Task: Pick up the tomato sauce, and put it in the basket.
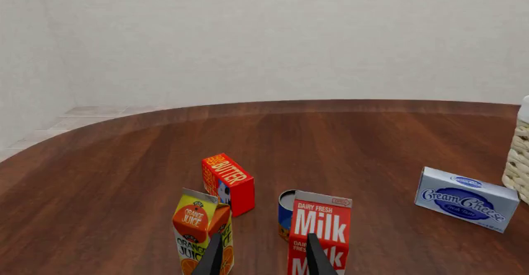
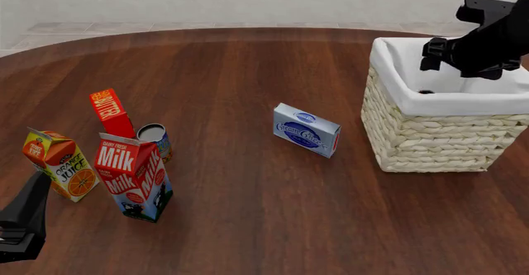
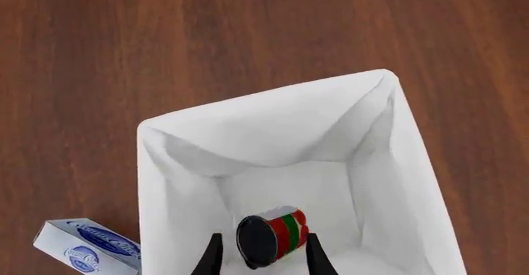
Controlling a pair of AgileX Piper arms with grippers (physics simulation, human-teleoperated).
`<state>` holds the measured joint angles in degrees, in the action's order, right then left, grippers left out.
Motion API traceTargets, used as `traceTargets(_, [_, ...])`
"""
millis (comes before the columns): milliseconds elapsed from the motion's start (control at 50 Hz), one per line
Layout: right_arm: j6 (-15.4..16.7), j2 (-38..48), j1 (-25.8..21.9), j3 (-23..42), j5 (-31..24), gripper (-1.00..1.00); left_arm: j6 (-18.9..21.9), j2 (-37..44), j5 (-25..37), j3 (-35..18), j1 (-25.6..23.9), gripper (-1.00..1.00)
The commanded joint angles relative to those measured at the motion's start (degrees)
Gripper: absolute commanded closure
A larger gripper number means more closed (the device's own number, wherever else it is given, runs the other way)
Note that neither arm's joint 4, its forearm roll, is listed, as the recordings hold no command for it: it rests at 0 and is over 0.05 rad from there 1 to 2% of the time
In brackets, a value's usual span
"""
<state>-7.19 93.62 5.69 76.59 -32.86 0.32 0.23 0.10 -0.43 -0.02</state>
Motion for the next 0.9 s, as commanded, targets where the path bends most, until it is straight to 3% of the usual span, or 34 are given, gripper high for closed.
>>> traceTargets(20, [-0.08,0.14,0.6,0.27,0.29,-1.0,-0.01,0.0,-0.01,0.0,-0.01,-1.0])
traceTargets(500, [-0.36,-3.06,-0.42,0.66,-1.24,-1.0,0.0,-0.01,-0.01,0.0,0.0,-1.0])
traceTargets(900, [-0.84,-17.2,-2.71,-2.93,-7.72,-1.0,0.01,0.0,0.0,0.0,0.0,-1.0])
